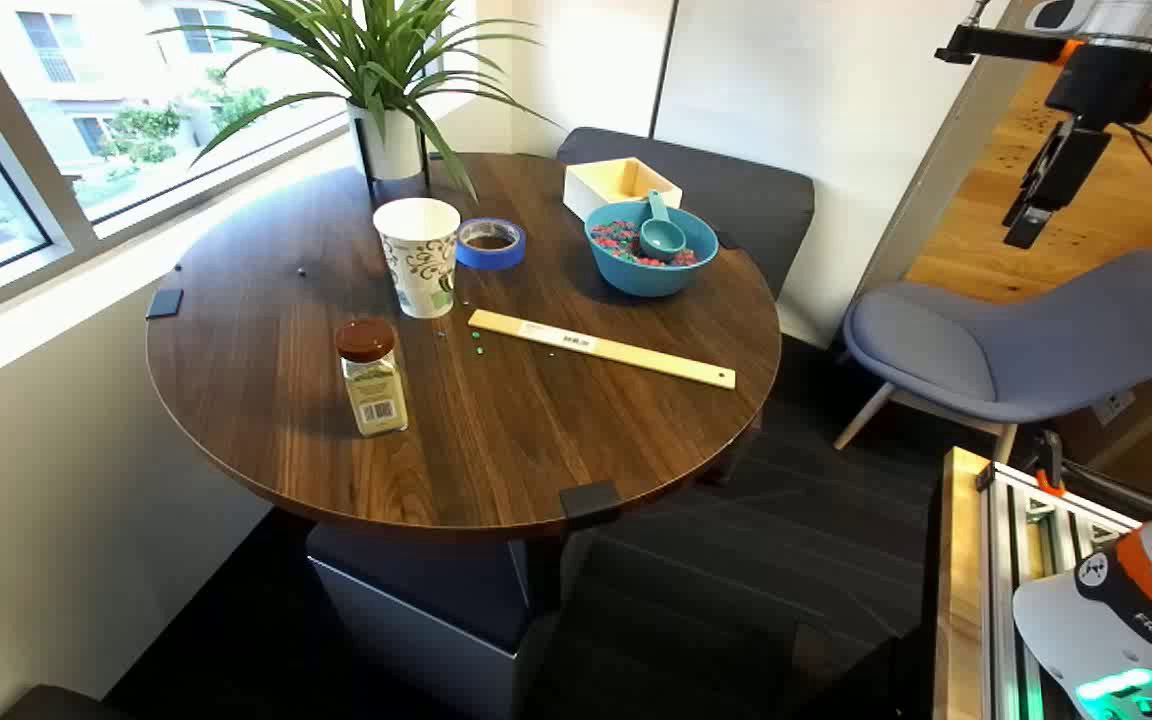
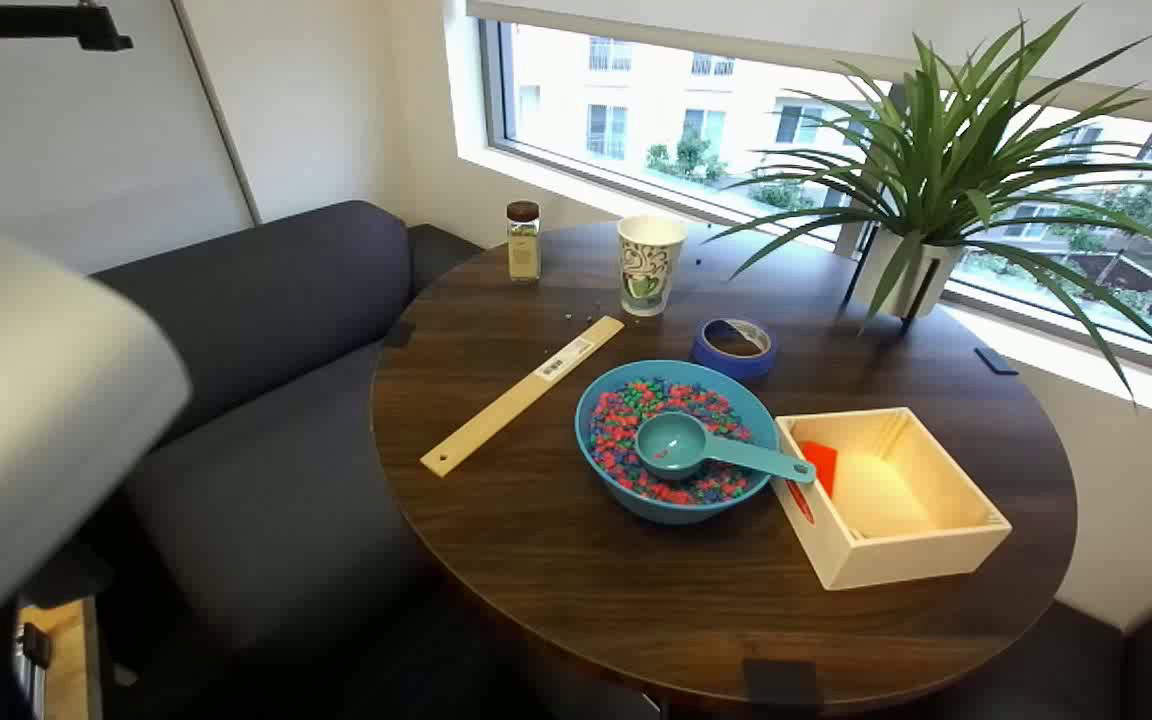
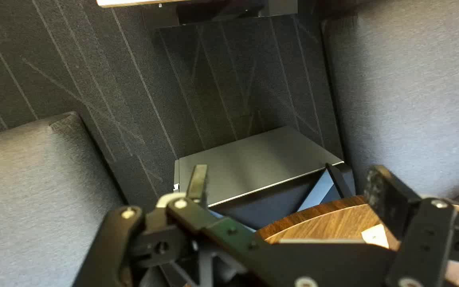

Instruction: Put the blue masking tape in the wooden box

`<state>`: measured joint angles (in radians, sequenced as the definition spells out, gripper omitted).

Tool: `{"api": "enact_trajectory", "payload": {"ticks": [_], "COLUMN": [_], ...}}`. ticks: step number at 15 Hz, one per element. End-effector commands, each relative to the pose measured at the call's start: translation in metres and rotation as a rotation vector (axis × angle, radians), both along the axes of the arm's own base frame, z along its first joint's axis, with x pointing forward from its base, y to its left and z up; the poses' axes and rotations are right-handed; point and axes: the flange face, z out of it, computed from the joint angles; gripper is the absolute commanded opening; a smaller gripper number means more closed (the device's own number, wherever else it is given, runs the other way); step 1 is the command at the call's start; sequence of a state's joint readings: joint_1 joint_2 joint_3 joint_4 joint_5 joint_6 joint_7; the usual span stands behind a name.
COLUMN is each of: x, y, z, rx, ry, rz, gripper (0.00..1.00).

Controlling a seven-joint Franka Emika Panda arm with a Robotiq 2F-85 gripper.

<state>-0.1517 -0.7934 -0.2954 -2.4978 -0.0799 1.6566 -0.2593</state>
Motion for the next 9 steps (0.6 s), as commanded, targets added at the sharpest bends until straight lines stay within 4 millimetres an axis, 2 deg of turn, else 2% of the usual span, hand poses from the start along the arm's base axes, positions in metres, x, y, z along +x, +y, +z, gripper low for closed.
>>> {"api": "enact_trajectory", "payload": {"ticks": [1, 6, 7, 8, 9], "x": [0.0, 0.0, -0.002, -0.005, -0.007], "y": [0.0, 0.0, -0.008, -0.028, -0.037], "z": [0.0, 0.0, -0.001, -0.001, -0.001], "rx": [0.0, 0.0, 0.021, 0.037, 0.049], "ry": [0.001, 0.001, 0.018, 0.059, 0.08], "rz": [0.0, 0.0, -0.026, -0.053, -0.066], "gripper": [1.0, 1.0, 1.0, 1.0, 1.0]}}
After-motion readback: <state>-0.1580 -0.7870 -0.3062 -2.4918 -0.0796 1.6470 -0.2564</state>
